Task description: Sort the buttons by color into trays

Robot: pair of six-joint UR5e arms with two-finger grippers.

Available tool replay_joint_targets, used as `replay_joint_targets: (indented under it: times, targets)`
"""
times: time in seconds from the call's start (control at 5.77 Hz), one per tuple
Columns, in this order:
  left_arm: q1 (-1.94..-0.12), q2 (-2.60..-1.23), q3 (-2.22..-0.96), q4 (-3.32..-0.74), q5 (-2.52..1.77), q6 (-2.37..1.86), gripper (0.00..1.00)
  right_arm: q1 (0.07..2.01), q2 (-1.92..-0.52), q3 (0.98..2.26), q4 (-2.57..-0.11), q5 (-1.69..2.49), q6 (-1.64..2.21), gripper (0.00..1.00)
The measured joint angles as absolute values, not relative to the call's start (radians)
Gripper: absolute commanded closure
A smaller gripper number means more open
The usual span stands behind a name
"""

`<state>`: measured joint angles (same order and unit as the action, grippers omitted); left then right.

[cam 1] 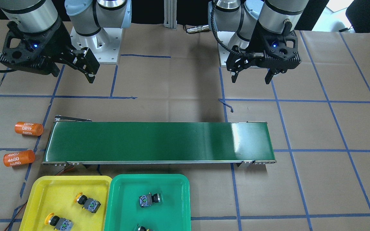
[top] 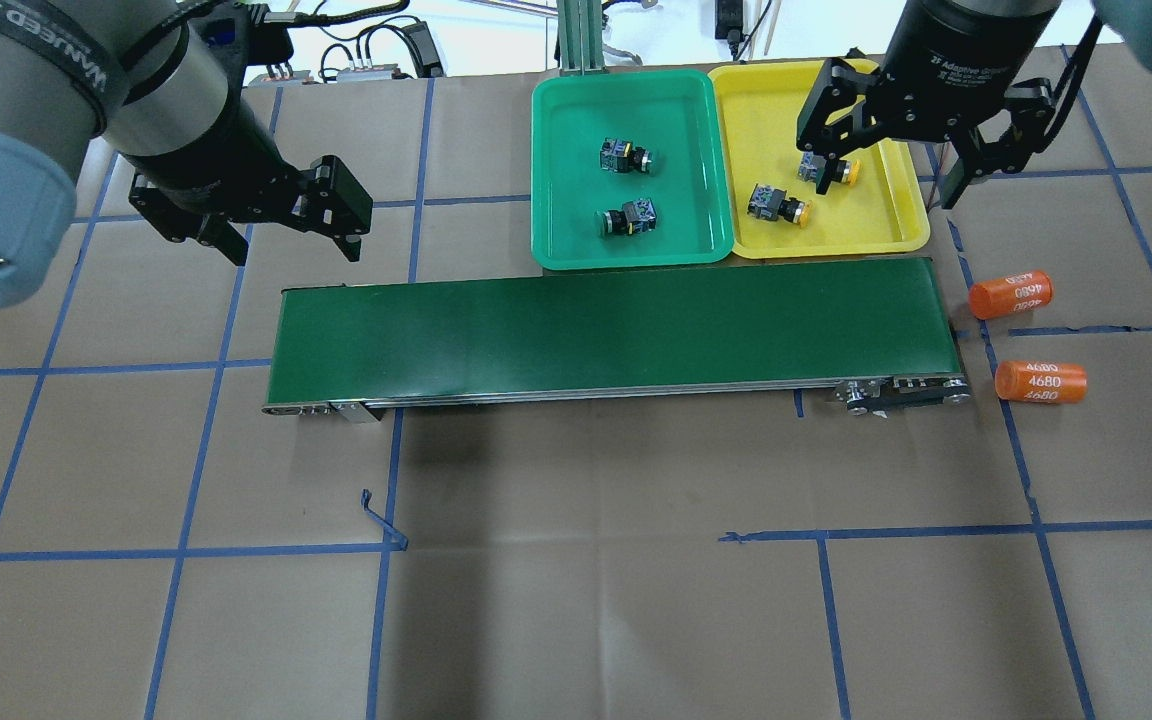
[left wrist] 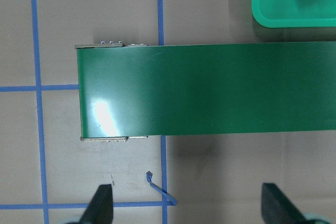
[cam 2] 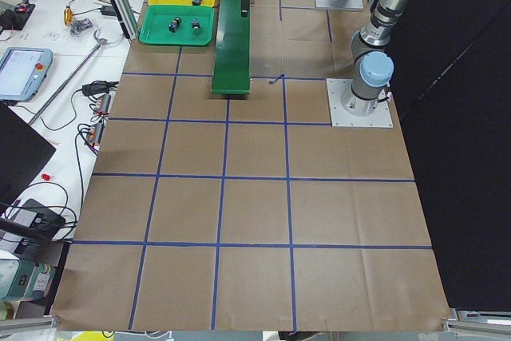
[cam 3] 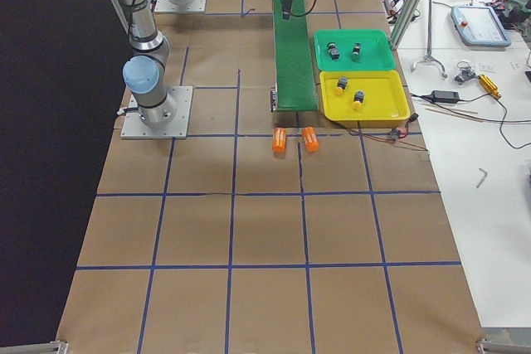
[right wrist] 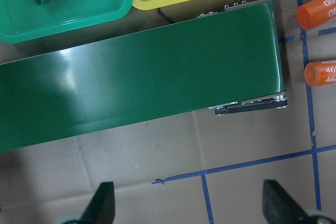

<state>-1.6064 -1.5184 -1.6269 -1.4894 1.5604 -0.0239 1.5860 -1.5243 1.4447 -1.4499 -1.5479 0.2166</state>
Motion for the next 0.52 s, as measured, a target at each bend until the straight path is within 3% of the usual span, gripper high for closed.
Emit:
replay_joint_targets:
  times: [0.52]
  targets:
    - [-1.605,-1.52,-1.626,-1.492,1.555,-0.033,0.01,1.581,-1.513,1.462,-1.512,-1.551,0.206,0.0]
